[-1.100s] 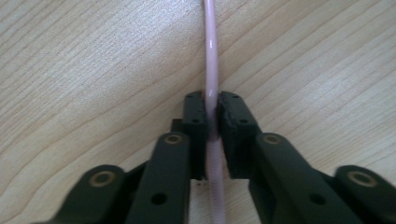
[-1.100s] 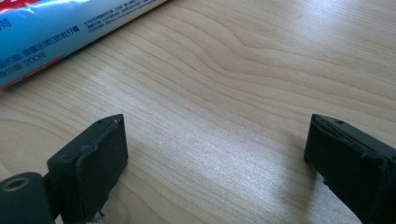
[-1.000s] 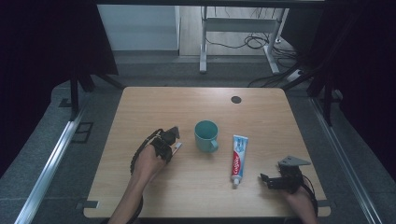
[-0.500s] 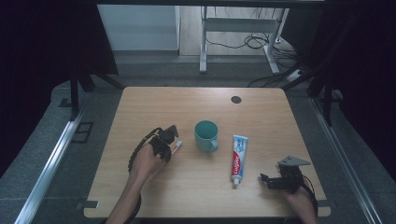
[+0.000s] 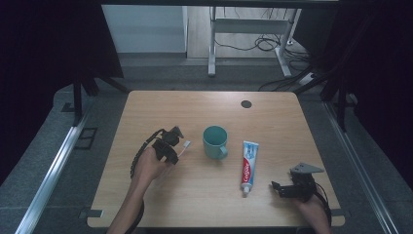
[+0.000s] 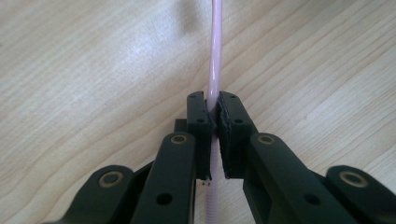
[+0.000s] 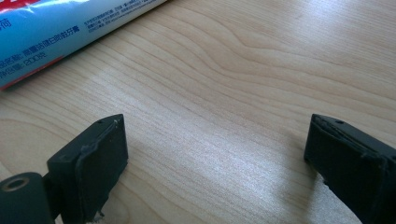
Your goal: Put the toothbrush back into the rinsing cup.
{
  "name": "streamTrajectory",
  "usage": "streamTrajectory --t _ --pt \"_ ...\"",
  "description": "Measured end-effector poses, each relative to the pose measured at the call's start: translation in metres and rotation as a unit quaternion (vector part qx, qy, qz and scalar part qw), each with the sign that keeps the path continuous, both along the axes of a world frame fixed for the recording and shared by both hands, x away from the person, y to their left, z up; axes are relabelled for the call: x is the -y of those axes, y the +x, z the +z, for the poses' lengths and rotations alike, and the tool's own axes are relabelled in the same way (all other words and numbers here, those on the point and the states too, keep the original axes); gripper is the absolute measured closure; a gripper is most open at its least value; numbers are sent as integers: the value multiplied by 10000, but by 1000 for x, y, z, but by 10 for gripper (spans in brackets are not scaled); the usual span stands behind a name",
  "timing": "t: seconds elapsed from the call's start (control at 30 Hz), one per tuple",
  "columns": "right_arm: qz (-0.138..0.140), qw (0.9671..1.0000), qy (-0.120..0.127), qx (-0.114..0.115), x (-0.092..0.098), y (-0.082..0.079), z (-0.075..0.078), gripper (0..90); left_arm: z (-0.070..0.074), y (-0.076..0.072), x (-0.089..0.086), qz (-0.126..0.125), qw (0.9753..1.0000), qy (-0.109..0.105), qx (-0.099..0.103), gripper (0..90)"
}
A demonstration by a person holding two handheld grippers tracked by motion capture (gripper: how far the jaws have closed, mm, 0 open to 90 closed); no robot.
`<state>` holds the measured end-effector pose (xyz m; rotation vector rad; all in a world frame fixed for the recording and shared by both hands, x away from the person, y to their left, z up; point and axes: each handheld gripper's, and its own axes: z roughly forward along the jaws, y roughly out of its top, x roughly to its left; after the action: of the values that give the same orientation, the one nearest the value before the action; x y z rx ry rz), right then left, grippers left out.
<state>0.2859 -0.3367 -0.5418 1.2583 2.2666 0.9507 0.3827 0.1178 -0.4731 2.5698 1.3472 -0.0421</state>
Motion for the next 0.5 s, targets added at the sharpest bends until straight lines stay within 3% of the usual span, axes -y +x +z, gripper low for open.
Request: streamTrajectory --t 0.5 --pt "-1 10000 1 -2 0 0 0 57 20 -3 -6 22 9977 -358 567 839"
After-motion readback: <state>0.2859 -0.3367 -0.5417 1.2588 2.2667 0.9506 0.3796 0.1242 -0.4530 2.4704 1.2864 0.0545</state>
